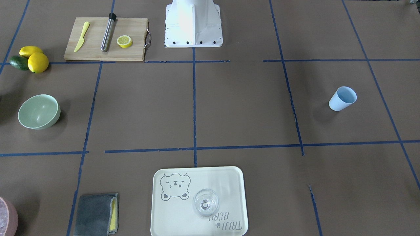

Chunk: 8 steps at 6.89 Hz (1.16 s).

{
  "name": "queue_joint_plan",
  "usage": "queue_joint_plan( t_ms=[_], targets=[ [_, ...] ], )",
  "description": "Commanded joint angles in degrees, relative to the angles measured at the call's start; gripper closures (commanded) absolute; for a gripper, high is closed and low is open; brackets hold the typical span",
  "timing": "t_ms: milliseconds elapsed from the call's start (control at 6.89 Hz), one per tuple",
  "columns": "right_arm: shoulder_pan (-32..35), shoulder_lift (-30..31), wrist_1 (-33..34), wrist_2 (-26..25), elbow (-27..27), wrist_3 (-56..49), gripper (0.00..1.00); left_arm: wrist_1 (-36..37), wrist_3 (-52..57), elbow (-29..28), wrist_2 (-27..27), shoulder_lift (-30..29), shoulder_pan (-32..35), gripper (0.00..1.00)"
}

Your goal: Pour ice into bowl

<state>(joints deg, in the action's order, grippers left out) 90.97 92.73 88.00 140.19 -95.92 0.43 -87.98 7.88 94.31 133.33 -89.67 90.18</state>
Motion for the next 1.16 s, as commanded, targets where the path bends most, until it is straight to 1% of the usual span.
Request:
queue_joint_plan(
  t_ms=[0, 290, 435, 580, 725, 870, 1016],
  targets=[
    [0.00, 0.00, -2.46, 0.09, -0.06, 0.19, 0.00, 0.00, 0.91, 0.08, 0.43, 0.03, 0.00, 0.00],
    [-0.35, -0.09, -3.01, 0.26, -0.59, 0.10, 0.00, -0.96, 0.38, 1.39, 0.26, -1.19, -0.09, 0.00],
    [-2.61, -2.53, -2.75, 0.18, -0.94, 0.19, 0.00, -1.31, 0.29, 2.79, 0.17, -3.12, -0.09, 0.00],
    [-2.72, -7.95, -2.40, -0.43, 0.02, 4.45, 0.00, -1.40, 0.46, 6.46, 0.09, -3.57, -0.09, 0.00],
    [-3.16, -7.39, -3.09, 0.87, 3.59, 5.37, 0.00, -3.14, -0.40, 9.89, 0.08, -3.67, -0.18, 0.00],
    [-6.47, -7.21, -3.97, 2.97, 3.80, 8.51, 0.00, -7.95, -5.63, 12.10, -0.26, -3.49, -0.79, 0.00],
    [-10.51, -7.30, -8.24, 2.64, 3.81, 15.85, 0.00, -16.09, -12.21, 12.82, -3.83, -3.06, -2.53, 0.00]
  ],
)
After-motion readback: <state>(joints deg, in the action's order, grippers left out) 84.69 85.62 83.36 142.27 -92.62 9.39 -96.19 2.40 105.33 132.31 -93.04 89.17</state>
